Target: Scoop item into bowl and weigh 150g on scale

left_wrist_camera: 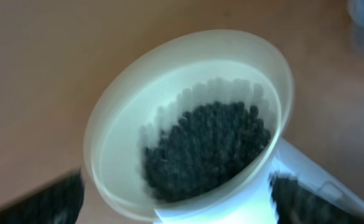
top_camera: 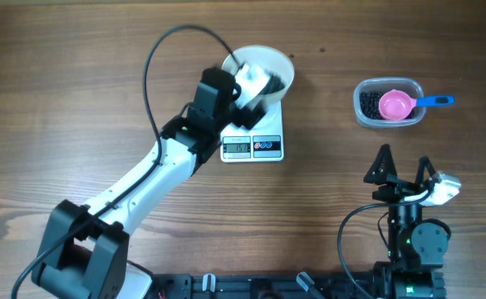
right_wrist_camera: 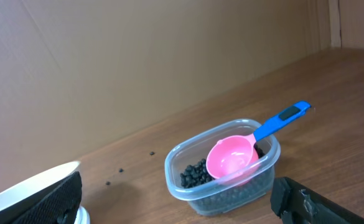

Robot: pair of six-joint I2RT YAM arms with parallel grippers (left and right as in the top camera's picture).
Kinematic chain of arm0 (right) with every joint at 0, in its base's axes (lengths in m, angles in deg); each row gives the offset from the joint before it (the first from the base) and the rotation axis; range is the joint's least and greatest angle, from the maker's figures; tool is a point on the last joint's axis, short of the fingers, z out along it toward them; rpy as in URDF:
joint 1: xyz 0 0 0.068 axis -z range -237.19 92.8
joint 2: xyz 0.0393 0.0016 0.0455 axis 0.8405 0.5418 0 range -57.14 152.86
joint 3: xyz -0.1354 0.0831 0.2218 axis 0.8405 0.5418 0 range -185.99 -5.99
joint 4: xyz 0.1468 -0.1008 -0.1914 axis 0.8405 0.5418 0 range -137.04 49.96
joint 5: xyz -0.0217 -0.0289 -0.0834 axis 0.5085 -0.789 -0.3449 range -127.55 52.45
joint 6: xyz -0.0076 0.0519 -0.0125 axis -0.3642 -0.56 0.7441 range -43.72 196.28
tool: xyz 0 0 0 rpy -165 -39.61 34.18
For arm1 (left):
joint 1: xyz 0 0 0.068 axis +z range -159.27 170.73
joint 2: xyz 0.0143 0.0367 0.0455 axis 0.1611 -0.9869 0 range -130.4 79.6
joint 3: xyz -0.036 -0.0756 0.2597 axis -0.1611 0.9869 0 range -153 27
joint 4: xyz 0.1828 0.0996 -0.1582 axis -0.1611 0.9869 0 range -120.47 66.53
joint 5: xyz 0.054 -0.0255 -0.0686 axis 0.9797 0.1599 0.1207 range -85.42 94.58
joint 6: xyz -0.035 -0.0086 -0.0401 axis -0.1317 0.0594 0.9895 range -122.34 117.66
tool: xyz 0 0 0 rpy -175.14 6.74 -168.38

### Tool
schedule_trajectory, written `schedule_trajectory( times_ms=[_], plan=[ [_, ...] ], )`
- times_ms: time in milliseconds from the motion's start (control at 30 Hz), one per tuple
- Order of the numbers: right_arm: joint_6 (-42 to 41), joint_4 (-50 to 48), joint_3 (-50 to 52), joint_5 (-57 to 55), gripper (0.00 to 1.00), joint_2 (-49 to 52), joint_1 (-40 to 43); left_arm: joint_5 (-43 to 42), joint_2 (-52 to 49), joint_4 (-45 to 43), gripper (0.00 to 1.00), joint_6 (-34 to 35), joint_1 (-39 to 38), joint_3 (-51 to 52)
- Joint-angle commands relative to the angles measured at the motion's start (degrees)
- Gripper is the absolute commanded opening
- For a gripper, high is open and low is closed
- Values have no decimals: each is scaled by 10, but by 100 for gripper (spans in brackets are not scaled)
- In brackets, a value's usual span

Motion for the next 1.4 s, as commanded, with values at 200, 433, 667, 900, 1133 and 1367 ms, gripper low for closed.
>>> schedule_trajectory(
  times_ms=[200, 433, 667, 900, 1133, 1367],
  plan=[
    [-5, -2, 0, 7, 100, -4, -4, -26, 40, -227, 100, -2, -2, -8],
    [-5, -2, 0, 7, 100, -4, -4, -25, 41, -177, 99, 44, -1, -8],
    [-5, -2, 0, 7, 100, -4, -4, -27, 40, -167, 100, 43, -2, -8],
    [-5, -2, 0, 7, 100, -4, -4, -27, 40, -153, 100, 43, -2, -8],
    [-5, -2, 0, 7, 100, -4, -4, -17, 40, -136, 100, 41, 2, -8],
    [-5, -2, 0, 7, 100, -4, -4, 114, 41, -173, 100, 131, 29, -8]
  ],
)
